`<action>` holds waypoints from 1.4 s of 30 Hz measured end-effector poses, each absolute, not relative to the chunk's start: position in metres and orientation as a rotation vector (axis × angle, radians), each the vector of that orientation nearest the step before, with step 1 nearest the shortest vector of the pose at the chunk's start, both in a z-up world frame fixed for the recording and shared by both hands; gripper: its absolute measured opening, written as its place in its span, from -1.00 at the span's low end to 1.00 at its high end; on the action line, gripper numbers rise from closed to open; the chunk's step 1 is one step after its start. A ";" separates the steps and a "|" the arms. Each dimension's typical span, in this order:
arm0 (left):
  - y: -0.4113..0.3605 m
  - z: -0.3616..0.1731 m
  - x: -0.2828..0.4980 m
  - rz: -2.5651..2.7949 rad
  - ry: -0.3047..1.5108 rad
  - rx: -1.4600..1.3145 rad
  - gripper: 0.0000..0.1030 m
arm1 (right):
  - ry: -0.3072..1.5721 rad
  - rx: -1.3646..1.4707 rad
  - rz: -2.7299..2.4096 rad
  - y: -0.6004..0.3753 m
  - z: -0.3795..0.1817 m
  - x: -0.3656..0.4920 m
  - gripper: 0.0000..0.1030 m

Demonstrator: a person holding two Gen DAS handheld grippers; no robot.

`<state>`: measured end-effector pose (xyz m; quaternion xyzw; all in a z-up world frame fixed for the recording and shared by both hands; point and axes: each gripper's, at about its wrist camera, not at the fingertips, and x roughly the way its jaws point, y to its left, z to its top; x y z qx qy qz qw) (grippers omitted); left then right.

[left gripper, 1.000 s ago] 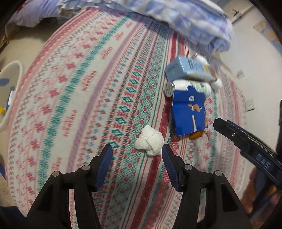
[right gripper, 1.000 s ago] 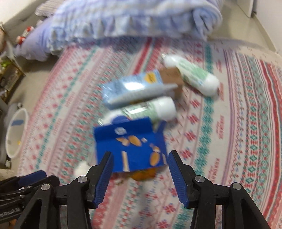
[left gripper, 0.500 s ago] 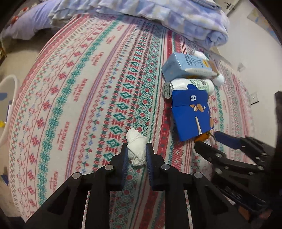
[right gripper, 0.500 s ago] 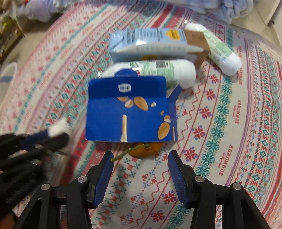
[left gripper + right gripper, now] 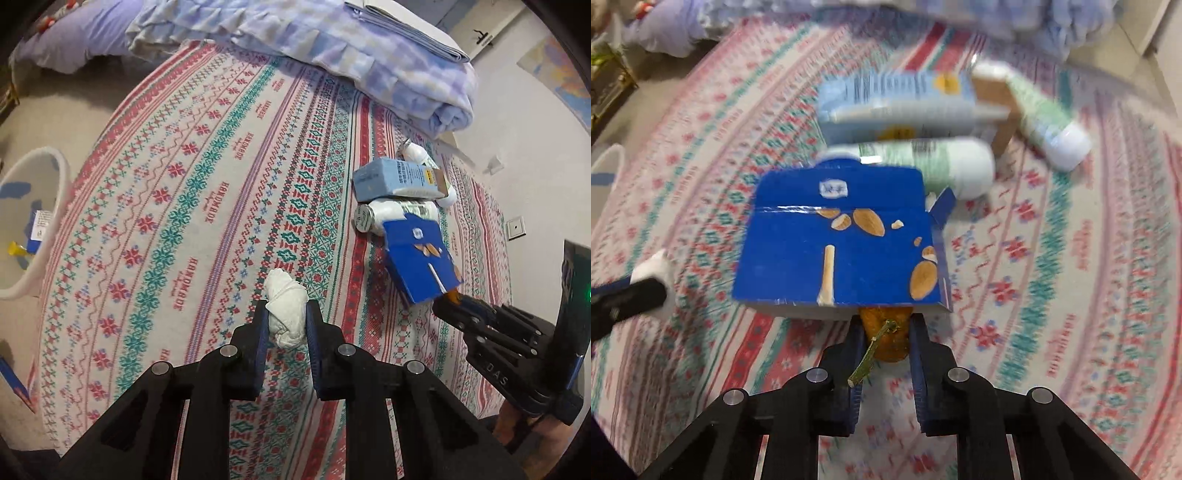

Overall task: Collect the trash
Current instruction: 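Carry tissue and orange peel to the wastebasket and open both tools over it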

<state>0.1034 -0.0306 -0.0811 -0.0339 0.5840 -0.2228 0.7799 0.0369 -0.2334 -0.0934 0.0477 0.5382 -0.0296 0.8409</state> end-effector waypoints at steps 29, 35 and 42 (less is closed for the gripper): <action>-0.022 -0.062 0.087 -0.532 1.179 -0.030 -0.60 | 1.034 0.347 0.183 -0.187 -0.090 -0.013 -0.65; -0.043 -0.080 0.074 -0.582 1.197 0.024 -0.60 | 0.970 0.362 0.274 -0.163 -0.076 -0.019 -0.65; -0.047 -0.116 0.082 -0.533 1.296 0.028 -0.61 | 1.055 0.227 0.095 -0.158 -0.085 -0.032 -0.68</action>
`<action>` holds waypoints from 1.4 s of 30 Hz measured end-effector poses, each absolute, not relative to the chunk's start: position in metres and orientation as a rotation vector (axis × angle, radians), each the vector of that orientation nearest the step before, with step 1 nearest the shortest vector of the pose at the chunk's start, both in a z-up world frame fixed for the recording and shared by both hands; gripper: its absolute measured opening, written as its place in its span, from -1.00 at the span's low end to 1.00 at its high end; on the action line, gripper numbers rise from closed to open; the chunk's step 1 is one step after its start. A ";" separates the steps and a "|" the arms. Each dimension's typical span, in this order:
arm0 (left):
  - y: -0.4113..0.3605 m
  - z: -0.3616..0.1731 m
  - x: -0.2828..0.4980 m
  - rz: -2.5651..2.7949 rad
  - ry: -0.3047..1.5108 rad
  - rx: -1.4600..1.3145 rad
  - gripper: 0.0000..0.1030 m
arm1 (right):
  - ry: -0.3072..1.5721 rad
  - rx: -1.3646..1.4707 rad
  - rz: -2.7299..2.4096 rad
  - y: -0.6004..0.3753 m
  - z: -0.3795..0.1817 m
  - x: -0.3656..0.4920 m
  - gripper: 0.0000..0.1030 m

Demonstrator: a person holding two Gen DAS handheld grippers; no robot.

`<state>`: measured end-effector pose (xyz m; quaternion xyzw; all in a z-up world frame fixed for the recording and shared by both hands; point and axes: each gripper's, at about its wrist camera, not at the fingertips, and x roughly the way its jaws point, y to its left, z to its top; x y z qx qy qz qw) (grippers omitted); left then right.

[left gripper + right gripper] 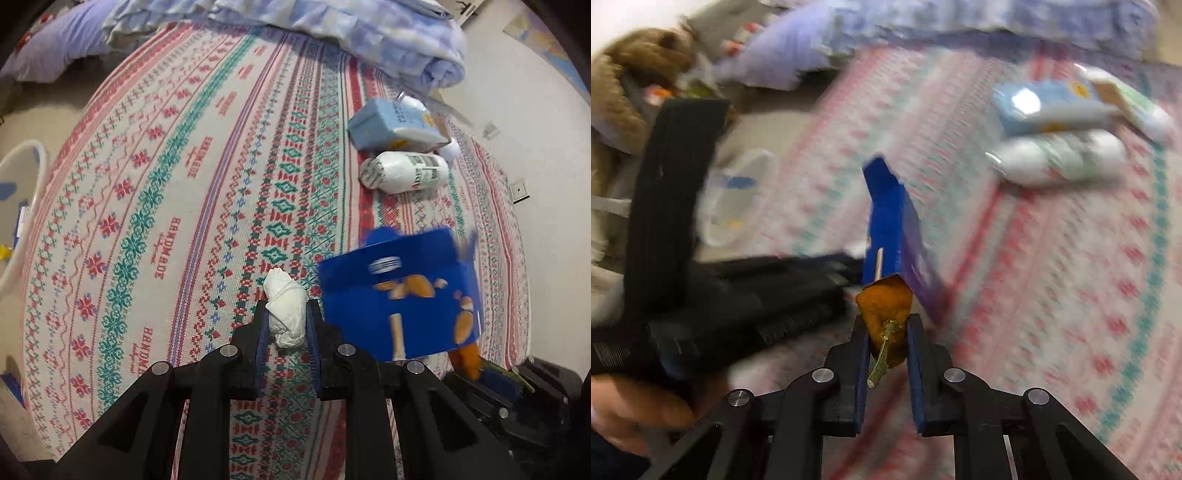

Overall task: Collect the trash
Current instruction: 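Carry tissue and orange peel to the wastebasket and open both tools over it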

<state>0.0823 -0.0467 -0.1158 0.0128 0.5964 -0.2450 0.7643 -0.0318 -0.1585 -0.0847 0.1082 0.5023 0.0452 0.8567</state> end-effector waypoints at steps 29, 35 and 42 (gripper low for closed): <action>0.019 -0.048 0.100 -0.544 1.147 -0.155 -0.61 | 0.965 0.049 -0.088 -0.166 -0.039 -0.052 -0.70; 0.030 -0.053 0.103 -0.555 1.168 -0.166 -0.61 | 1.018 0.300 -0.011 -0.193 -0.066 -0.066 -0.70; 0.048 -0.039 0.110 -0.556 1.129 -0.227 -0.61 | 0.772 0.450 0.137 -0.202 -0.002 -0.076 -0.70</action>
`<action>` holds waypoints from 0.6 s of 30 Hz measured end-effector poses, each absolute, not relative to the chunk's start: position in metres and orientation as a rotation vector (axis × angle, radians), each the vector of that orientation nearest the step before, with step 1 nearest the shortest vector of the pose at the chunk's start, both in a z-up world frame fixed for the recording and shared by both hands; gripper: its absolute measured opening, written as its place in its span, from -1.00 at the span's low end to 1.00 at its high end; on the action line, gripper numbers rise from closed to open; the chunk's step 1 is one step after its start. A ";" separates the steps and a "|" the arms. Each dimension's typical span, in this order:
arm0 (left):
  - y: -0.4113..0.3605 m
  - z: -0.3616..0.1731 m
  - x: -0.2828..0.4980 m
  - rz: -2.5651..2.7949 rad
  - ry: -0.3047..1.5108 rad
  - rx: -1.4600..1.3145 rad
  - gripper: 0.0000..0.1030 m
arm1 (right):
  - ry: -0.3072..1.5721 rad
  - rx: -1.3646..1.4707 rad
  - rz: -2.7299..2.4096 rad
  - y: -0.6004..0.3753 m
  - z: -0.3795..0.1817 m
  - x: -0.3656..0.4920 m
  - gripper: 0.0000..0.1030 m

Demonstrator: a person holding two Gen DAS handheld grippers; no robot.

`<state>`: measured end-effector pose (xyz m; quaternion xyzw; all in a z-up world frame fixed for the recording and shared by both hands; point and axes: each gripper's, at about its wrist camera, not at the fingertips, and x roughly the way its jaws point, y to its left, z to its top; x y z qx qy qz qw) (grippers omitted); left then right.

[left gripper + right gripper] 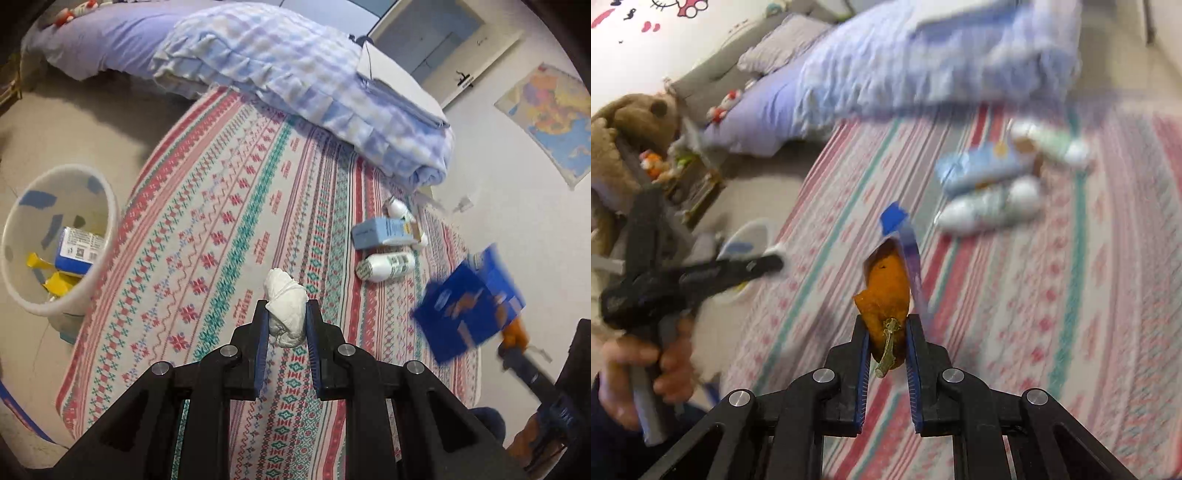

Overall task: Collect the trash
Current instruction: 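Carry tissue and orange peel to the wastebasket and open both tools over it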

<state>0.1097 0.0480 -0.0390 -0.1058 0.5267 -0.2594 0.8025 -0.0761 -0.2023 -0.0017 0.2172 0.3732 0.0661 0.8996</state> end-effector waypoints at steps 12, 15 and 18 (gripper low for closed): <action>0.062 -0.035 0.115 -0.545 1.115 -0.242 -0.61 | 1.050 0.293 -0.085 -0.182 -0.053 -0.039 -0.70; 0.066 -0.033 0.117 -0.534 1.105 -0.245 -0.61 | 0.906 0.375 0.016 -0.180 -0.022 -0.051 -0.71; 0.078 -0.034 0.123 -0.518 1.121 -0.282 -0.61 | 0.896 0.299 0.047 -0.154 -0.010 -0.038 -0.70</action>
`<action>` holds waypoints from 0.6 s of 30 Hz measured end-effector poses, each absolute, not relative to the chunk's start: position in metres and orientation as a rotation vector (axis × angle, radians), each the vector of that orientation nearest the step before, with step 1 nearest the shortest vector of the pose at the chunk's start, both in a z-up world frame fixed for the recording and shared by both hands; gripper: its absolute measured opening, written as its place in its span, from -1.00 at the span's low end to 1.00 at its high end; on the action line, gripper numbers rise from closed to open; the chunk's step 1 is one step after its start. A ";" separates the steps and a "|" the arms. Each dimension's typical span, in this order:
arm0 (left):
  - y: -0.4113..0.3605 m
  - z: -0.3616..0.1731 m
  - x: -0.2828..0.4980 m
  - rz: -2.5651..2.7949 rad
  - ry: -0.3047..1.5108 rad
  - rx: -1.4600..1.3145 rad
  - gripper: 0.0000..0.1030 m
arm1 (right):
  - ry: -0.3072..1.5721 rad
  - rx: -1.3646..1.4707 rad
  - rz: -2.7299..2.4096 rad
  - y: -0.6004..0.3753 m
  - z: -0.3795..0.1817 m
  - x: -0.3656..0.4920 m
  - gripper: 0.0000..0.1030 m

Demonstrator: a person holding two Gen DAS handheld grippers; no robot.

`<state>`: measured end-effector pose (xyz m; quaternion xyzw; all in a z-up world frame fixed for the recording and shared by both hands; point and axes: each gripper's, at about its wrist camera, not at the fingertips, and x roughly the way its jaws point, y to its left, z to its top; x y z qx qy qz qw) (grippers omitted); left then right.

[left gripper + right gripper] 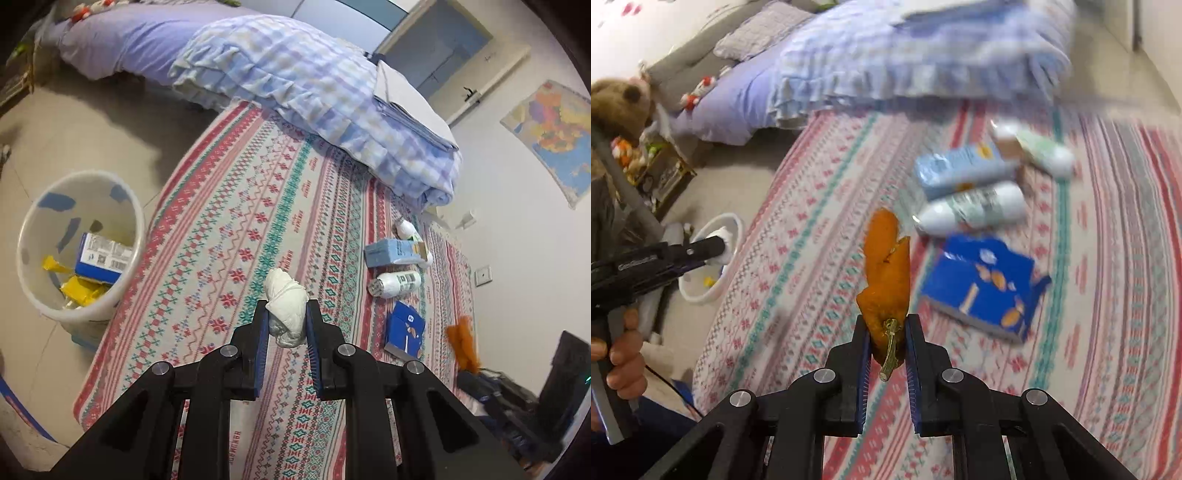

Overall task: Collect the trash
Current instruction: 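Carry tissue and orange peel to the wastebasket and open both tools over it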

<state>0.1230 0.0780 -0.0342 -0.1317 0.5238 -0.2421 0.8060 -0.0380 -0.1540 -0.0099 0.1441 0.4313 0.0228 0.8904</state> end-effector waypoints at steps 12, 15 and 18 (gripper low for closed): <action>0.234 -0.049 0.192 -0.277 1.194 -0.630 -0.60 | 0.905 0.110 0.255 -0.045 -0.026 0.053 -0.68; 0.250 -0.068 0.198 -0.273 1.249 -0.725 -0.60 | 0.908 0.088 0.300 -0.016 -0.028 0.076 -0.68; 0.264 -0.077 0.201 -0.250 1.266 -0.794 -0.60 | 0.915 0.078 0.363 0.015 -0.031 0.096 -0.67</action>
